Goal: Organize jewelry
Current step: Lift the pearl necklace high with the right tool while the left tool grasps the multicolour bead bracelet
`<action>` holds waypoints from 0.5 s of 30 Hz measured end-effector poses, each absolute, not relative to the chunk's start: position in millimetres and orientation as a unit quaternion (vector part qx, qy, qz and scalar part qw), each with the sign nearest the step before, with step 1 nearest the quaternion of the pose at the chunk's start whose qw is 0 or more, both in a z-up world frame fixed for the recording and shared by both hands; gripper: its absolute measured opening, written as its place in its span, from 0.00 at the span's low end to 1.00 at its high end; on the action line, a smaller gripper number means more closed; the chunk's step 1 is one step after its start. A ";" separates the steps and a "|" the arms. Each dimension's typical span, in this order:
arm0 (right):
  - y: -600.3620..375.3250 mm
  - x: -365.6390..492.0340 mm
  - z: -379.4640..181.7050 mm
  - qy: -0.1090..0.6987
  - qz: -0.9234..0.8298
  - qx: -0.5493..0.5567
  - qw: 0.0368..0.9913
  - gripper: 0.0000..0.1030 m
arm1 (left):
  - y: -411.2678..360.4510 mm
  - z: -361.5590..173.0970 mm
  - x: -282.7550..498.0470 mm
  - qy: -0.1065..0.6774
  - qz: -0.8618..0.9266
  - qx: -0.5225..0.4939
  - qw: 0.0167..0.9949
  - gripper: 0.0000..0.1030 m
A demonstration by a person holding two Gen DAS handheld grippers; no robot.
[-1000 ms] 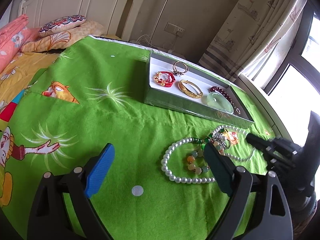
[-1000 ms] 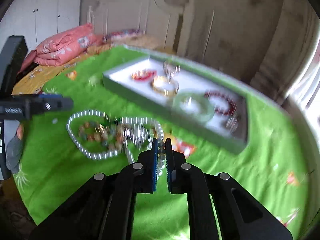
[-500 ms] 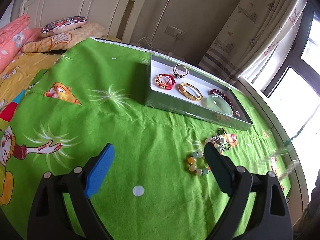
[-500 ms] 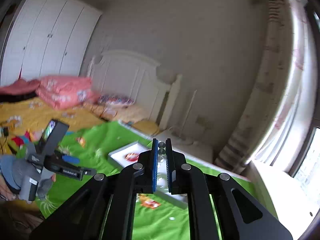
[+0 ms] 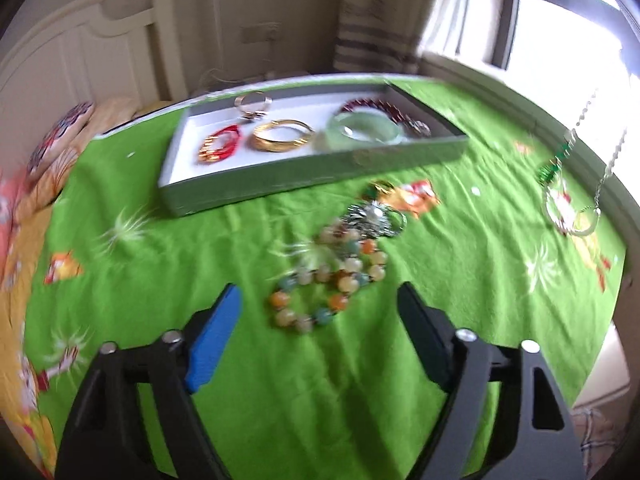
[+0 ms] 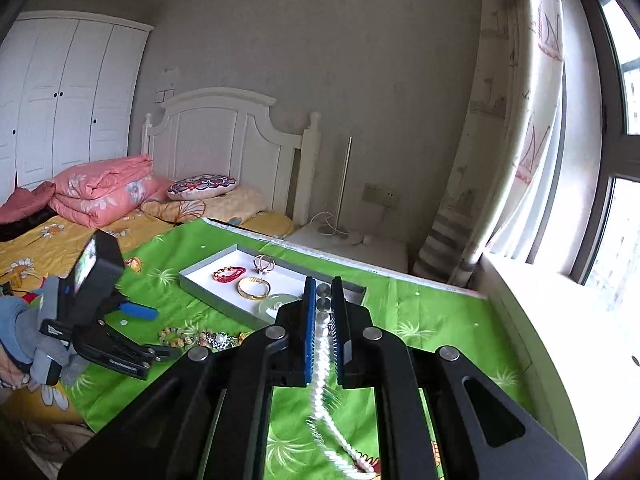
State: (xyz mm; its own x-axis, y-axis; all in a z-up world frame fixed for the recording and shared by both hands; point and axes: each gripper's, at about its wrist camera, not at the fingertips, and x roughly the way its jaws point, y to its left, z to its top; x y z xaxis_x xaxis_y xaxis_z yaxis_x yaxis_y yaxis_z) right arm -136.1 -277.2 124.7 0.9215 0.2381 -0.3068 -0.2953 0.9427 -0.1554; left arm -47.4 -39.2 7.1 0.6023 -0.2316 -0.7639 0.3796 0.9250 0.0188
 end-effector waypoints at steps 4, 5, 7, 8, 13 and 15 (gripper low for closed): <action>-279.6 -133.9 120.9 0.147 0.141 -0.092 0.975 0.08 | -50.9 0.9 -40.7 0.420 -0.177 0.112 0.883 0.43; -280.3 -133.0 119.4 0.149 0.142 -0.090 0.975 0.08 | -51.4 0.7 -40.5 0.418 -0.182 0.112 0.883 0.38; -279.7 -131.1 118.1 0.151 0.143 -0.087 0.974 0.08 | -52.6 0.5 -42.3 0.414 -0.180 0.117 0.885 0.22; -280.2 -131.0 117.1 0.152 0.143 -0.085 0.974 0.08 | -53.2 0.5 -43.6 0.412 -0.179 0.120 0.885 0.19; -283.3 -132.1 116.9 0.150 0.143 -0.080 0.975 0.08 | -52.6 2.9 -49.7 0.402 -0.172 0.130 0.890 0.09; -283.9 -133.4 118.1 0.147 0.142 -0.079 0.976 0.08 | -51.9 4.1 -50.8 0.397 -0.172 0.127 0.892 0.09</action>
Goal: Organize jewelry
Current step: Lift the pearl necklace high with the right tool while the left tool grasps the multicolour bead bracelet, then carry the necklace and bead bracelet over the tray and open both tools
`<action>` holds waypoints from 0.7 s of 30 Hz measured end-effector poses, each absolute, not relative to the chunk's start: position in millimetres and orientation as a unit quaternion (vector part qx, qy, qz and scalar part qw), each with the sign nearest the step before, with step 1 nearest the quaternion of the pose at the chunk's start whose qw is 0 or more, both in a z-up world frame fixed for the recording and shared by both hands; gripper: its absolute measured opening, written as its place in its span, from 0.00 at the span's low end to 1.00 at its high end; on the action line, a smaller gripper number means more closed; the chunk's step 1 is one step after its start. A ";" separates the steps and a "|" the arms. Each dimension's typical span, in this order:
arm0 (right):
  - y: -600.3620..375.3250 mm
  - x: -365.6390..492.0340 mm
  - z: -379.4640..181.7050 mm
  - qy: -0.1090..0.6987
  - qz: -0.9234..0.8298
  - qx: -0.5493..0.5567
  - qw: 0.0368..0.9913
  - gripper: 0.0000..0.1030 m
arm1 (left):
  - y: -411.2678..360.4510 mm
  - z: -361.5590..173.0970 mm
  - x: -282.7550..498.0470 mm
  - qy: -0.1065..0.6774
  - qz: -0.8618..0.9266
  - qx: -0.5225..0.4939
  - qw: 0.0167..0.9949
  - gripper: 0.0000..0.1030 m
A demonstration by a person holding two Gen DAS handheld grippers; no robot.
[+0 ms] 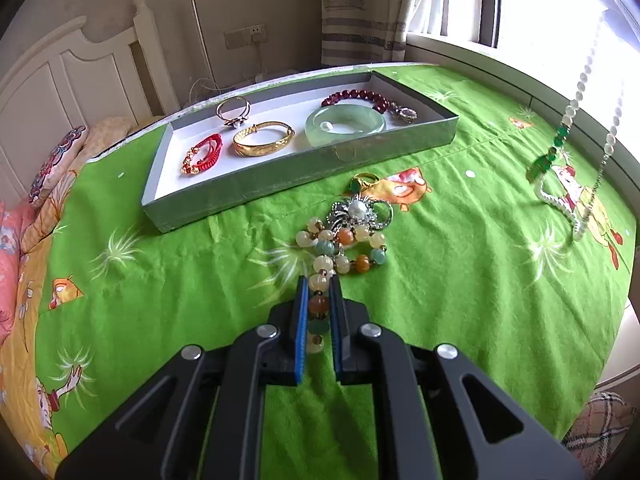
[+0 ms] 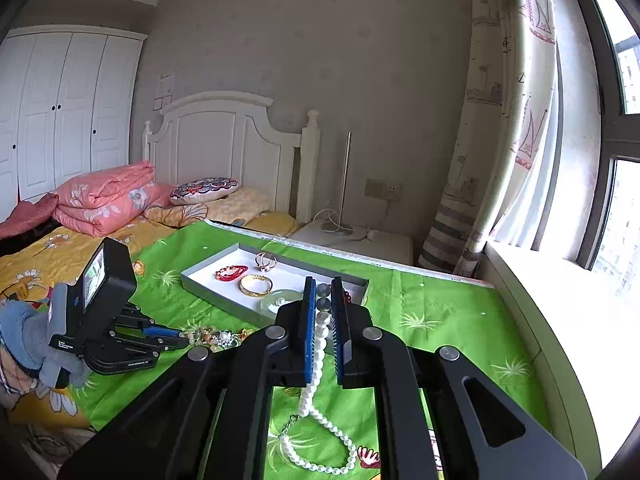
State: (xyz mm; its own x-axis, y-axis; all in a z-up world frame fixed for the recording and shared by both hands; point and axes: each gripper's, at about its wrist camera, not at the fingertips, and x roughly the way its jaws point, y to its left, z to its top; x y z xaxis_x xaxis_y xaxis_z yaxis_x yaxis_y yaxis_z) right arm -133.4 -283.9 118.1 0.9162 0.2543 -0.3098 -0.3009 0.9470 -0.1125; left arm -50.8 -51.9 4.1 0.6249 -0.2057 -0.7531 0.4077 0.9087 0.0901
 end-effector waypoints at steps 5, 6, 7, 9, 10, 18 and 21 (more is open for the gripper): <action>-284.7 -137.9 125.3 0.135 0.140 -0.077 0.978 0.08 | -49.4 15.9 -57.3 0.381 -0.175 0.116 0.900 0.09; -285.1 -138.7 127.0 0.133 0.141 -0.076 0.978 0.08 | -49.9 17.8 -58.1 0.378 -0.175 0.116 0.901 0.09; -284.3 -139.8 128.8 0.130 0.142 -0.076 0.978 0.08 | -50.0 21.1 -59.5 0.375 -0.176 0.117 0.903 0.09; -282.5 -141.9 133.2 0.123 0.143 -0.078 0.979 0.08 | -50.3 26.4 -62.3 0.369 -0.176 0.119 0.905 0.09; -281.5 -142.6 135.6 0.120 0.145 -0.078 0.979 0.08 | -50.3 28.9 -63.4 0.366 -0.176 0.119 0.906 0.09; -264.4 -148.3 160.5 0.084 0.160 -0.096 0.979 0.08 | -45.5 48.4 -71.8 0.346 -0.174 0.115 0.915 0.09; -255.6 -146.7 170.8 0.071 0.165 -0.109 0.978 0.08 | -38.7 59.0 -69.6 0.340 -0.171 0.105 0.919 0.09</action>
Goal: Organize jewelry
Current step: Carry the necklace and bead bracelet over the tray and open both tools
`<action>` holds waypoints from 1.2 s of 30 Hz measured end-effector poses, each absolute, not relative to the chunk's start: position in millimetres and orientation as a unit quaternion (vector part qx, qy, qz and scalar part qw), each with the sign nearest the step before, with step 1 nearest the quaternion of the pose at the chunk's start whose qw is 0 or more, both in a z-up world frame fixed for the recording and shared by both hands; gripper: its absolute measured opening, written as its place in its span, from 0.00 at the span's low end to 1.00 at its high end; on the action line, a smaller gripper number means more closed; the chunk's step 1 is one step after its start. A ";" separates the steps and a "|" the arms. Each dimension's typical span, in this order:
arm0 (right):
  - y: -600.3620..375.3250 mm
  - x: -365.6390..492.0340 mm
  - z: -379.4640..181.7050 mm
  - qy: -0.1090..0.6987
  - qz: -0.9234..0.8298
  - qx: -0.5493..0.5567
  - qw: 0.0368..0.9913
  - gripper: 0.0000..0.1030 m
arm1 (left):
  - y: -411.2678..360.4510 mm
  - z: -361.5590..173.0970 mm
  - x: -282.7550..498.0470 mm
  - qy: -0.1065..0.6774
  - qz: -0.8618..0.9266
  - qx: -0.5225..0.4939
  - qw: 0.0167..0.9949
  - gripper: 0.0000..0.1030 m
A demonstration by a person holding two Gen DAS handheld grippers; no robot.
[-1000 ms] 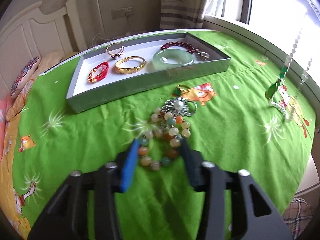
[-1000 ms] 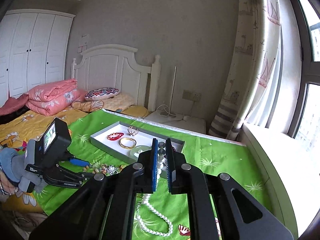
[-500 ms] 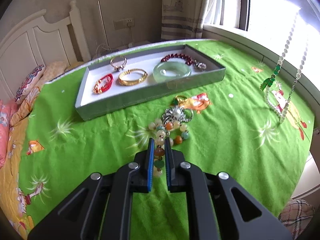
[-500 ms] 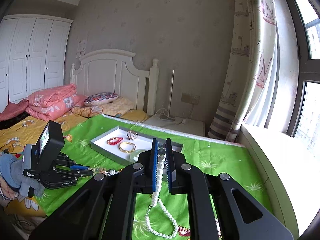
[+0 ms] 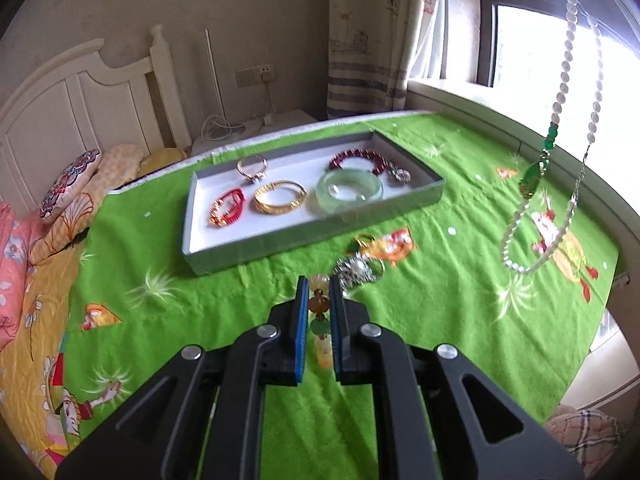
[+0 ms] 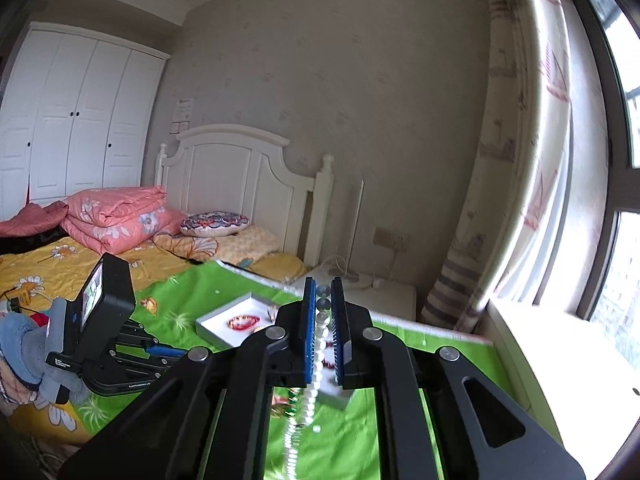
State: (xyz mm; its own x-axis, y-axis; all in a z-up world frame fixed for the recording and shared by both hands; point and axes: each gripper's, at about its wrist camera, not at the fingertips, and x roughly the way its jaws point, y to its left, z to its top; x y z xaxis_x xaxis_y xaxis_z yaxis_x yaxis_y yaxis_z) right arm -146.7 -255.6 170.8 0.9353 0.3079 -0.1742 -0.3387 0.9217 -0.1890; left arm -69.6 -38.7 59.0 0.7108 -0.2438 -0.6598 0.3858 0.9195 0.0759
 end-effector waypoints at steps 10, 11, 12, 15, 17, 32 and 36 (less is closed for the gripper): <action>-231.7 -130.7 199.2 0.043 0.183 -0.130 0.974 0.08 | -13.6 80.3 -60.1 0.328 -0.156 0.082 0.928 0.09; -228.8 -127.8 201.5 0.043 0.185 -0.132 0.973 0.08 | -13.3 82.2 -58.1 0.328 -0.156 0.083 0.928 0.09; -225.0 -122.7 203.7 0.045 0.187 -0.136 0.972 0.08 | -13.8 83.8 -56.4 0.327 -0.156 0.084 0.928 0.09; -216.6 -104.5 208.5 0.055 0.196 -0.137 0.969 0.08 | -15.7 90.0 -48.2 0.325 -0.157 0.088 0.928 0.09; -212.5 -91.4 210.8 0.061 0.195 -0.135 0.970 0.08 | -17.5 94.4 -40.4 0.324 -0.157 0.089 0.929 0.09; -174.6 22.6 198.1 0.134 0.184 -0.121 0.966 0.08 | -33.0 98.6 39.5 0.347 -0.139 0.082 0.924 0.09; -175.5 47.3 199.4 0.146 0.179 -0.103 0.967 0.08 | -28.9 92.4 55.9 0.356 -0.131 0.072 0.922 0.09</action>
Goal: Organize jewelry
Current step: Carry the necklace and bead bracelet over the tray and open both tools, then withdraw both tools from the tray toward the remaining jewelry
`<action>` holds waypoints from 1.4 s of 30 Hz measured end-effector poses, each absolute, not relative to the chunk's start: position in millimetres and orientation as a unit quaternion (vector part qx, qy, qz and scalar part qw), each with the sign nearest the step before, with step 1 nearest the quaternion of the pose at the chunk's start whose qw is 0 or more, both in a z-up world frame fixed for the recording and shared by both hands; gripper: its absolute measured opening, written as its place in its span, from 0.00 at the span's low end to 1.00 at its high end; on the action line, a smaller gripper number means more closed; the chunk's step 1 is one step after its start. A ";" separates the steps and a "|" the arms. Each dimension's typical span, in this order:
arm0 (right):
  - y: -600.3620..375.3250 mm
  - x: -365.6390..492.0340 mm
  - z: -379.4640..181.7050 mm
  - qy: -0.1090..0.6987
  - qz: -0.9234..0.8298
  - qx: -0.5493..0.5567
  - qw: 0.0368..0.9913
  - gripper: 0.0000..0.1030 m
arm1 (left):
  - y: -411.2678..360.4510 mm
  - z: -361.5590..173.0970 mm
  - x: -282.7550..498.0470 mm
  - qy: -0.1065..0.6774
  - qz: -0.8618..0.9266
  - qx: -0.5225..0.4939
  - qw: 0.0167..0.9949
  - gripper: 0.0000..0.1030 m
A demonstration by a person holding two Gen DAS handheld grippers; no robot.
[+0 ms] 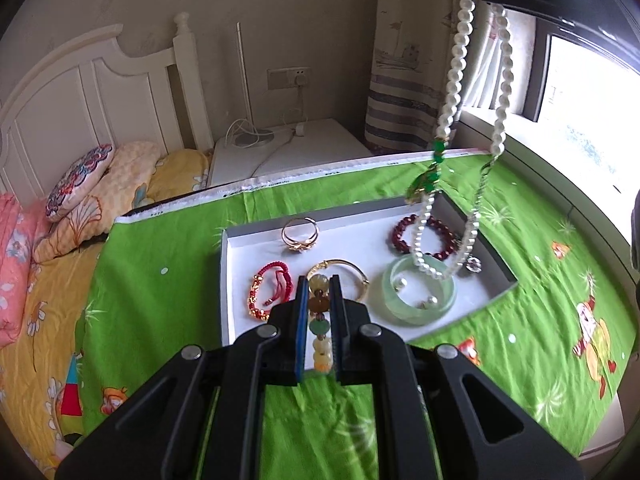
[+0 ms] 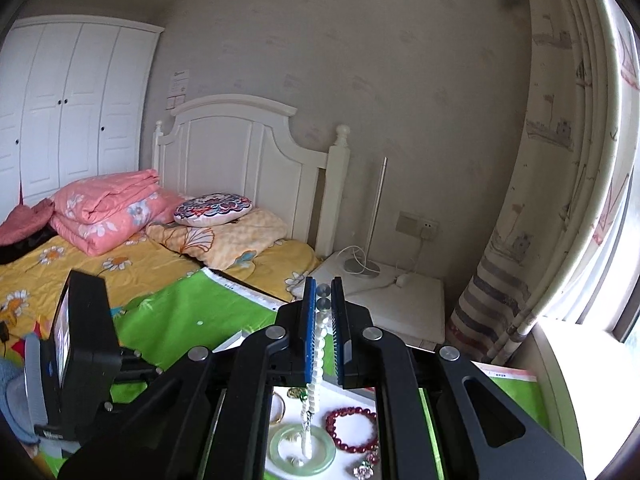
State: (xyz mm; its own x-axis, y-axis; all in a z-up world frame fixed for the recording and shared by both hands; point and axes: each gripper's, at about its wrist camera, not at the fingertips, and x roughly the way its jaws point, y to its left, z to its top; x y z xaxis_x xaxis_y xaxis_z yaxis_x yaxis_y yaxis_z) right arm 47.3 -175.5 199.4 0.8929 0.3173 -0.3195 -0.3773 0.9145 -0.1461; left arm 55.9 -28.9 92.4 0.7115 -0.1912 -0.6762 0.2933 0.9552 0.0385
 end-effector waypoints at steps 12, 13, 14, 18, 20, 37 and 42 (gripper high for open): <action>-167.1 95.7 194.9 0.177 0.177 -0.074 0.965 0.08 | -13.8 69.9 85.7 0.376 -0.101 0.049 0.920 0.09; -166.0 96.5 194.4 0.177 0.177 -0.075 0.965 0.08 | -13.8 69.4 86.5 0.376 -0.099 0.049 0.920 0.09; -164.9 98.4 193.0 0.177 0.176 -0.077 0.965 0.08 | -13.2 69.4 87.1 0.375 -0.097 0.048 0.920 0.09; -163.5 112.1 176.2 0.195 0.169 -0.083 0.962 0.08 | -13.9 65.6 94.2 0.378 -0.091 0.040 0.920 0.09; -165.7 122.2 164.5 0.214 0.170 -0.081 0.958 0.08 | -14.7 63.4 97.2 0.380 -0.090 0.040 0.920 0.09; -205.7 148.8 26.4 0.380 0.158 -0.050 0.910 0.21 | -3.1 31.4 108.7 0.398 -0.072 0.010 0.914 0.57; -231.0 124.0 30.0 0.364 0.179 0.015 0.914 0.67 | 10.8 35.1 95.0 0.389 -0.073 -0.016 0.918 0.83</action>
State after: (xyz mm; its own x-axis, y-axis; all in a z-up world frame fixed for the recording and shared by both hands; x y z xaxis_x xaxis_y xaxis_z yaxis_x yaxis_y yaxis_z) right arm 124.0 -231.0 30.0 0.6714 0.3381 -0.6595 -0.3164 0.9355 0.1574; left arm 95.0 10.8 35.1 0.6873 -0.1459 -0.7115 0.1214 0.9889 -0.0856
